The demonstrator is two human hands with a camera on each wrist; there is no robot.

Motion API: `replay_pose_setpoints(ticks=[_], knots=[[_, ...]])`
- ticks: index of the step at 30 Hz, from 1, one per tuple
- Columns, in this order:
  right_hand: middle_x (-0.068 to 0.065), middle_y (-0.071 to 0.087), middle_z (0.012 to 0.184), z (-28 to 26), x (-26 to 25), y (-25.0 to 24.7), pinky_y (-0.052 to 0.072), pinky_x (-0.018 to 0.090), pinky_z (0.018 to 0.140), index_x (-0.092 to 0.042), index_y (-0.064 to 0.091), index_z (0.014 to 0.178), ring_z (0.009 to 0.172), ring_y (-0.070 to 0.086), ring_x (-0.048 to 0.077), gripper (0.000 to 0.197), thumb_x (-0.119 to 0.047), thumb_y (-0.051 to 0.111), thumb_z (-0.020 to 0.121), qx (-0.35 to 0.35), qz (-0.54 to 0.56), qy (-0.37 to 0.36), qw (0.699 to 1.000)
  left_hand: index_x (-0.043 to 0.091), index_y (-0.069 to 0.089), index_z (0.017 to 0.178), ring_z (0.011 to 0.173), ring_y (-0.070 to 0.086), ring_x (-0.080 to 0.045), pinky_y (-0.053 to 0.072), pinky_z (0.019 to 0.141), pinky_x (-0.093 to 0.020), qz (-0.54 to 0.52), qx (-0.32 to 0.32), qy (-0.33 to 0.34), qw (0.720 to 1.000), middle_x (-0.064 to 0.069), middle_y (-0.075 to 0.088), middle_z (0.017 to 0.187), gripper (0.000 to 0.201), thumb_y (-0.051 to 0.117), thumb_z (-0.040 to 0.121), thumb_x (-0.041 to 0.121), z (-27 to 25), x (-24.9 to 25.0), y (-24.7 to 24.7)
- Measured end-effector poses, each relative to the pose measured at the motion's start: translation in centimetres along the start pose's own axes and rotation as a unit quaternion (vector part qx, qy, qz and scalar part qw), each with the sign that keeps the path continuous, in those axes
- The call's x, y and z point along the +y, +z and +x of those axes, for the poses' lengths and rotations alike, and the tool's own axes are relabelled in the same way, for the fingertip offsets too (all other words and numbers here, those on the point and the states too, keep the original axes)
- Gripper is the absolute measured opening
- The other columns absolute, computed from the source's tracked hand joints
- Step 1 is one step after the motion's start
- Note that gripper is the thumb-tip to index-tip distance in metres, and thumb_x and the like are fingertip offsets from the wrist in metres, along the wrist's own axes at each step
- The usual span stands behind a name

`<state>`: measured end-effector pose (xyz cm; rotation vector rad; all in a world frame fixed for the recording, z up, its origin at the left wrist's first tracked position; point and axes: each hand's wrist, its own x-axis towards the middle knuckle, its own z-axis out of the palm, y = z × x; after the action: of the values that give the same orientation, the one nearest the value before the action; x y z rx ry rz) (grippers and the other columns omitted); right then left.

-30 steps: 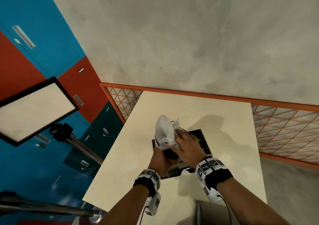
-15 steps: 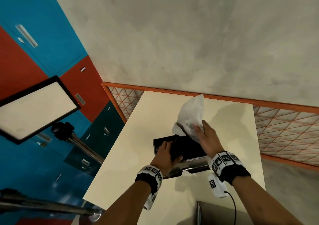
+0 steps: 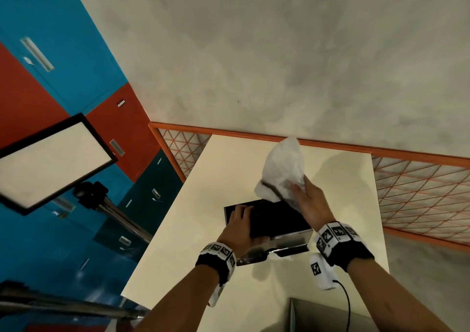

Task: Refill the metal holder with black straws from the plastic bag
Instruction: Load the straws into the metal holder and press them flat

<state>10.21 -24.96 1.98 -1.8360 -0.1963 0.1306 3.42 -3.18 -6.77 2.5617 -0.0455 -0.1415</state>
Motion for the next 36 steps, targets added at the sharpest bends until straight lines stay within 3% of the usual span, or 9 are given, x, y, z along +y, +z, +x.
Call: replay_pose_setpoints(ticks=[8, 12, 15, 17, 21, 25, 29, 33, 36], knots=[[0.004, 0.057, 0.136, -0.2, 0.2, 2.6, 0.041, 0.035, 0.105, -0.031, 0.035, 0.146, 0.122, 0.056, 0.025, 0.072, -0.071, 0.043, 0.087, -0.086, -0.067, 0.059, 0.992, 0.021, 0.022, 0.154, 0.136, 0.038, -0.019, 0.041, 0.112, -0.038, -0.067, 0.028, 0.013, 0.997, 0.000, 0.034, 0.149, 0.112, 0.079, 0.066, 0.061, -0.4, -0.4, 0.2], [0.000, 0.049, 0.141, -1.5, -1.4, 4.4, 0.031, 0.016, 0.099, -0.025, 0.024, 0.152, 0.131, 0.047, 0.019, 0.054, -0.034, 0.043, 0.102, -0.125, -0.083, 0.023, 0.988, 0.028, 0.013, 0.158, 0.141, 0.036, -0.013, 0.037, 0.114, -0.029, -0.108, 0.053, 0.015, 0.993, 0.004, 0.030, 0.156, 0.120, 0.079, 0.064, 0.062, -0.4, -0.1, 0.6], [-0.007, 0.055, 0.134, -1.5, -1.5, 4.5, 0.040, 0.011, 0.094, -0.037, 0.030, 0.145, 0.120, 0.053, 0.009, 0.054, -0.018, 0.050, 0.099, -0.082, -0.015, -0.035, 0.996, 0.029, 0.018, 0.156, 0.138, 0.039, -0.015, 0.040, 0.113, -0.034, -0.114, 0.052, 0.001, 0.992, 0.004, 0.034, 0.152, 0.111, 0.080, 0.067, 0.053, -0.4, -0.2, 0.6], [-0.008, 0.053, 0.136, -1.0, -0.8, 4.3, 0.038, 0.008, 0.096, -0.030, 0.037, 0.143, 0.121, 0.051, 0.008, 0.054, -0.009, 0.053, 0.096, -0.049, -0.028, -0.047, 0.997, 0.025, 0.028, 0.150, 0.133, 0.043, -0.018, 0.042, 0.111, -0.040, -0.104, 0.042, -0.010, 0.994, 0.002, 0.040, 0.145, 0.099, 0.082, 0.072, 0.048, -0.3, -0.4, 0.6], [0.001, 0.052, 0.140, -0.3, 1.2, 4.1, 0.038, 0.028, 0.108, -0.013, 0.057, 0.130, 0.127, 0.050, 0.021, 0.036, -0.012, 0.056, 0.094, -0.067, -0.227, -0.092, 0.967, 0.020, 0.029, 0.152, 0.134, 0.042, -0.016, 0.040, 0.111, -0.033, -0.098, 0.036, -0.019, 0.994, 0.002, 0.039, 0.147, 0.097, 0.081, 0.075, 0.050, -0.3, -0.6, 0.7], [-0.005, 0.049, 0.136, 0.1, 1.8, 3.6, 0.035, 0.040, 0.109, -0.017, 0.059, 0.125, 0.128, 0.045, 0.016, 0.040, -0.040, 0.042, 0.098, -0.114, -0.336, -0.121, 0.927, 0.021, 0.030, 0.151, 0.133, 0.042, -0.015, 0.039, 0.111, -0.030, -0.098, 0.040, -0.007, 0.994, 0.003, 0.041, 0.146, 0.097, 0.081, 0.074, 0.050, -0.3, -0.6, 0.8], [-0.003, 0.042, 0.137, 0.0, 0.3, 3.1, 0.030, 0.043, 0.109, -0.022, 0.051, 0.133, 0.134, 0.037, 0.017, 0.038, -0.041, 0.038, 0.102, -0.179, -0.450, -0.118, 0.867, 0.022, 0.031, 0.151, 0.133, 0.042, -0.015, 0.041, 0.110, -0.033, -0.096, 0.044, -0.002, 0.994, 0.004, 0.043, 0.145, 0.098, 0.081, 0.071, 0.051, -0.2, -0.7, 1.0], [0.004, 0.035, 0.153, 0.6, -1.8, 1.2, 0.021, 0.038, 0.116, -0.014, 0.038, 0.146, 0.142, 0.030, 0.020, 0.048, -0.037, 0.036, 0.104, -0.162, -0.297, -0.020, 0.941, 0.025, 0.029, 0.152, 0.132, 0.044, -0.015, 0.042, 0.110, -0.035, -0.098, 0.045, -0.014, 0.994, 0.005, 0.040, 0.147, 0.100, 0.077, 0.071, 0.056, -0.3, -0.8, 1.0], [0.011, 0.055, 0.135, 1.5, -1.9, -0.1, 0.036, 0.039, 0.107, -0.009, 0.054, 0.132, 0.124, 0.050, 0.028, 0.042, -0.035, 0.042, 0.102, -0.044, -0.224, -0.049, 0.972, 0.024, 0.023, 0.155, 0.136, 0.041, -0.017, 0.040, 0.112, -0.035, -0.090, 0.042, -0.016, 0.995, 0.004, 0.036, 0.152, 0.104, 0.075, 0.072, 0.058, -0.2, -0.8, 1.0]])
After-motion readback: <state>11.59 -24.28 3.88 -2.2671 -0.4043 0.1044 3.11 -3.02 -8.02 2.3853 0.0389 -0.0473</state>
